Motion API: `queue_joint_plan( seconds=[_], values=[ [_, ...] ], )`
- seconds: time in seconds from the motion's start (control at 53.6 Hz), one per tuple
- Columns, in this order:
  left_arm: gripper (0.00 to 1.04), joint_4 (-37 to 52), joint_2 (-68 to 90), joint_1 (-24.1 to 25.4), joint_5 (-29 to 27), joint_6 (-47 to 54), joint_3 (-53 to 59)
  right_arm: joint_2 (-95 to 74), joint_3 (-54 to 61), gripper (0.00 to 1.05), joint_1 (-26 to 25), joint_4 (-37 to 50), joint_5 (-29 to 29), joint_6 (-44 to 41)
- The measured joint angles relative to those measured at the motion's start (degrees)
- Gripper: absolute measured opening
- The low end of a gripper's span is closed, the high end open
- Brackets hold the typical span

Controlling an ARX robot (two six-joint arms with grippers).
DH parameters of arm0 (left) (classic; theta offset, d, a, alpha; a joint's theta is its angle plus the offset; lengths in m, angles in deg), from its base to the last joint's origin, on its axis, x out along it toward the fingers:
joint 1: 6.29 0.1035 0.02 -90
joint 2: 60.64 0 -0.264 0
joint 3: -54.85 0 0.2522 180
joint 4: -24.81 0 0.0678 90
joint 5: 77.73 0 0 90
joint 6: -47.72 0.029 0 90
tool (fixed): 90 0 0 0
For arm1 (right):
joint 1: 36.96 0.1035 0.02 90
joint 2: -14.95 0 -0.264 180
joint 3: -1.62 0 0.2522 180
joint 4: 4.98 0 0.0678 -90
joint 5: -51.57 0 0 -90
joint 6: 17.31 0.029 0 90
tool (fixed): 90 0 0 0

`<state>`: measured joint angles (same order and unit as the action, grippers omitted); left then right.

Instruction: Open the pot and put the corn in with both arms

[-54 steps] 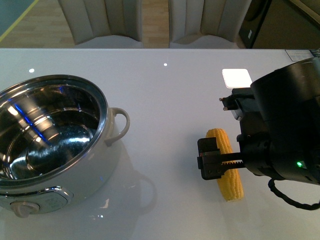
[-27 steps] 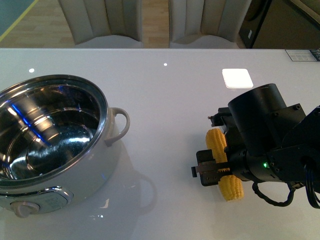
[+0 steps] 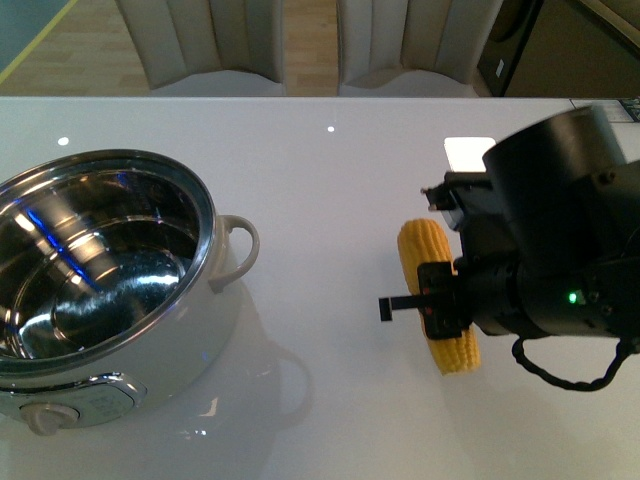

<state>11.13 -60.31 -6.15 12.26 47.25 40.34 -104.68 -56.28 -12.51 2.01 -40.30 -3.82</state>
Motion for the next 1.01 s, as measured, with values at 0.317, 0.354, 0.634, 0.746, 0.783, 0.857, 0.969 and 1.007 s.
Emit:
queue_joint_plan(
  seconds=[0.317, 0.354, 0.634, 0.746, 0.783, 0.857, 0.969, 1.007],
  values=[
    [0.98, 0.0, 0.0, 0.0, 0.0, 0.0, 0.0, 4.9, -6.9, 0.20, 2.4, -7.6, 7.2, 6.9],
    [0.98, 0.0, 0.0, 0.0, 0.0, 0.0, 0.0, 4.9, -8.3, 0.20, 2.8, -8.3, 7.8, 8.2],
    [0.98, 0.0, 0.0, 0.0, 0.0, 0.0, 0.0, 8.1, -16.2, 0.19, 7.2, -10.6, 12.4, 14.3],
    [0.98, 0.0, 0.0, 0.0, 0.0, 0.0, 0.0, 8.1, -18.3, 0.18, 8.3, -11.0, 13.1, 15.3],
    [0.98, 0.0, 0.0, 0.0, 0.0, 0.0, 0.0, 7.9, -19.1, 0.18, 8.7, -11.4, 13.3, 15.4],
    [0.98, 0.0, 0.0, 0.0, 0.0, 0.0, 0.0, 7.3, -21.0, 0.18, 9.5, -12.3, 13.8, 15.5],
    [0.98, 0.0, 0.0, 0.0, 0.0, 0.0, 0.0, 5.1, -25.2, 0.18, 10.9, -13.7, 14.9, 16.4],
    [0.98, 0.0, 0.0, 0.0, 0.0, 0.0, 0.0, 4.1, -26.8, 0.18, 11.4, -14.3, 15.1, 16.9]
  ],
)
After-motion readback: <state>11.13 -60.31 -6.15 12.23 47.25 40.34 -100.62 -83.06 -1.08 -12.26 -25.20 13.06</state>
